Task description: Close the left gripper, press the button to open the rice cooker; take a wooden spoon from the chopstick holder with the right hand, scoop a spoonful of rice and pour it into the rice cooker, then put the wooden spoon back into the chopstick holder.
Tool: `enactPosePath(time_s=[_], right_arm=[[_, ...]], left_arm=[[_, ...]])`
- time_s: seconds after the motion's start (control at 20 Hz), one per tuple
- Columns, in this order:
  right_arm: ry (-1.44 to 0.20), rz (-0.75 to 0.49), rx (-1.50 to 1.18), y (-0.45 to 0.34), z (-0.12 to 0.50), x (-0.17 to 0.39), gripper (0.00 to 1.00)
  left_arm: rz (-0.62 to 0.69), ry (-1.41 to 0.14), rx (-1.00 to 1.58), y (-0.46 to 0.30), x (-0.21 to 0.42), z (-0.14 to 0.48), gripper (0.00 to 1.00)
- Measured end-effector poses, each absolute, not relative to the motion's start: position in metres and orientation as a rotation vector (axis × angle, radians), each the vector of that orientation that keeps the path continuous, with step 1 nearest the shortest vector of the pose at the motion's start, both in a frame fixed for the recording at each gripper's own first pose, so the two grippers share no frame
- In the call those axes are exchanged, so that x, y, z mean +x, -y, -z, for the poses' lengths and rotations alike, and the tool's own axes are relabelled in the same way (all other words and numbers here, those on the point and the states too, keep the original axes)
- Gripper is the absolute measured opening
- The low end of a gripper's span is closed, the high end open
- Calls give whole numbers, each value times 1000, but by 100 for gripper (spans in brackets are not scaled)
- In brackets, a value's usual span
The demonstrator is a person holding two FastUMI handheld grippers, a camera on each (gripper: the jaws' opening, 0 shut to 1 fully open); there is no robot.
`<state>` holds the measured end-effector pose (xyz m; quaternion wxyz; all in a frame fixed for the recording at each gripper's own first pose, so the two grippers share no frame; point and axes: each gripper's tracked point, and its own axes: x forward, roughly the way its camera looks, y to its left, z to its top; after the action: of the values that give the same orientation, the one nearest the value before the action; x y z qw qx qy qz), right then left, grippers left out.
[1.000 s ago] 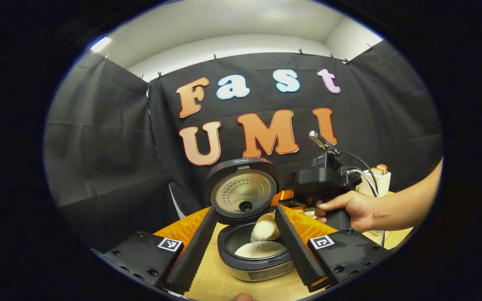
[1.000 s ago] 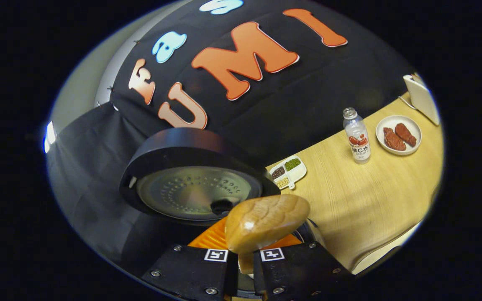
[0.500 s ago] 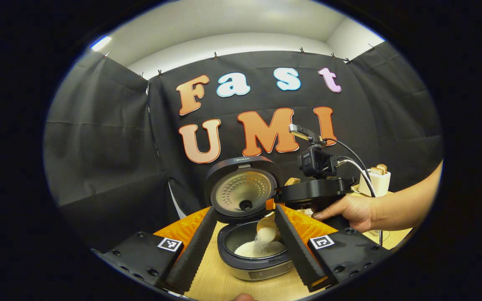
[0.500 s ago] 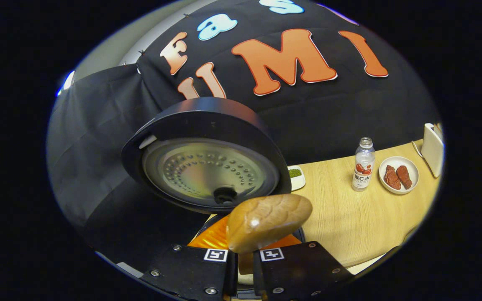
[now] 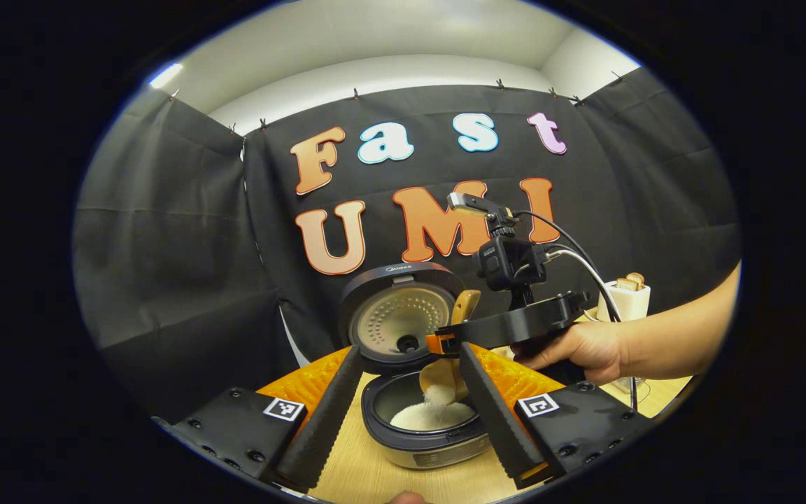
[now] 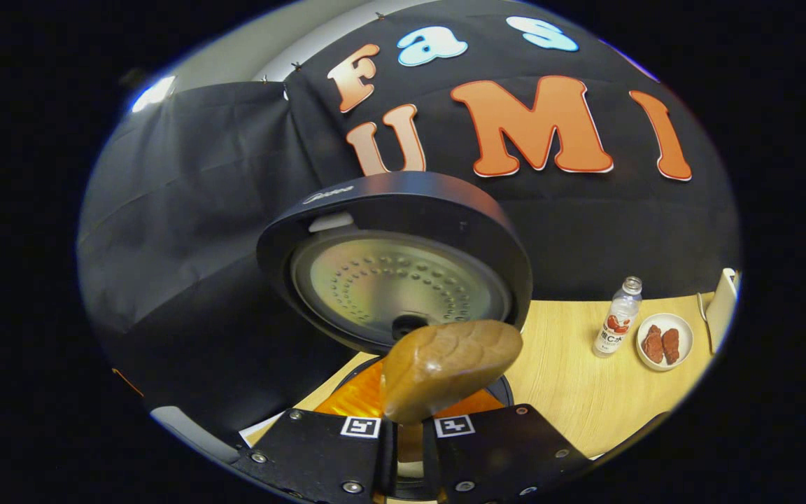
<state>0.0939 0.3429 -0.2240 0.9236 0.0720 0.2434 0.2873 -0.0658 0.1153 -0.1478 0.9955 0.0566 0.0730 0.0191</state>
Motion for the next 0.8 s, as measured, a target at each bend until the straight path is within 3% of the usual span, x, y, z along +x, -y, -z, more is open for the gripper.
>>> enactPosePath(time_s=[0.05, 0.1, 0.3, 0.4, 0.45, 0.8], right_arm=[[-485, -605, 119, -346, 220, 93, 14], [-472, -623, 90, -349, 218, 90, 14], [-440, -656, 18, -353, 217, 85, 14], [-443, -651, -18, -351, 223, 87, 14], [-442, -649, -25, -350, 224, 88, 14], [-322, -663, -69, -339, 196, 102, 14]], left_arm=[[-40, -147, 111, -115, -66, 148, 95], [-44, -148, 111, -116, -67, 149, 87], [-63, -143, 91, -122, -70, 145, 91], [-70, -119, 94, -124, -72, 132, 88], [-73, -108, 98, -125, -72, 127, 95], [-100, -86, 91, -131, -78, 121, 95]])
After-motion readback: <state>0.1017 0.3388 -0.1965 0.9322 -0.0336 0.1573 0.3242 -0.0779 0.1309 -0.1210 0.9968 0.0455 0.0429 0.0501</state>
